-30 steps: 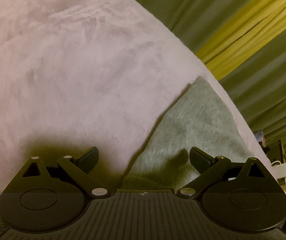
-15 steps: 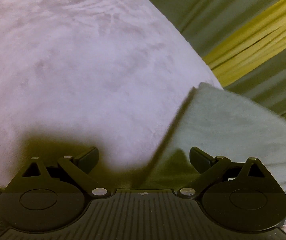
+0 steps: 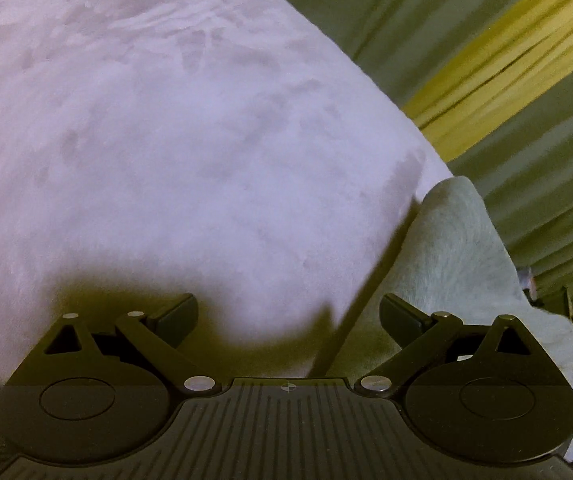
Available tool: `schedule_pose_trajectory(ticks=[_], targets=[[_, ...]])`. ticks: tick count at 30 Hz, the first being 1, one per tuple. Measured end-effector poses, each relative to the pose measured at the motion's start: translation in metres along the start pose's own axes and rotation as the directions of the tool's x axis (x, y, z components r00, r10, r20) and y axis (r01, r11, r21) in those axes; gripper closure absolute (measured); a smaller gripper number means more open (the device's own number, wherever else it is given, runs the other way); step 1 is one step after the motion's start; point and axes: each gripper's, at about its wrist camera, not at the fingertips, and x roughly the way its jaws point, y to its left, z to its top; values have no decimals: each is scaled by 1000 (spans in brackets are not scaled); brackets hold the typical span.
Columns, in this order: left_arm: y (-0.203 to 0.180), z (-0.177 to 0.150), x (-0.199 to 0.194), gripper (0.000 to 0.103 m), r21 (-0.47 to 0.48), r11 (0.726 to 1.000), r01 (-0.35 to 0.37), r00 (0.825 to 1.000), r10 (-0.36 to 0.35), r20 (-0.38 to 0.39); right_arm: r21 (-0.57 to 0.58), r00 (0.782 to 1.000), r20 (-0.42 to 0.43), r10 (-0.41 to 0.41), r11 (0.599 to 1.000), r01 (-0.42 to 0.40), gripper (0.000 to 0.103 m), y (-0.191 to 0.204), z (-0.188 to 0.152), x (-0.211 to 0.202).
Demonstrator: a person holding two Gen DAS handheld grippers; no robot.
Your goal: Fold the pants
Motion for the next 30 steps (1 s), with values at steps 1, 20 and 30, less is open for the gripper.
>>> schedule_pose_trajectory(ticks=[1,20,30], targets=[[-1,-1,0,3,8,1000,-2,1000,2,-3,8,1000,-3,-16,1000,16,65,-6,-2,2],[-16,-3,18,3,98,994,-42,998,48,-51,-453,963,144,-226,851,267,26,42,-46,5],[-12,-1,19,3,78,996,-36,998,40,-58,-554,929,-81,-360,791,258,101,6,-95,61]])
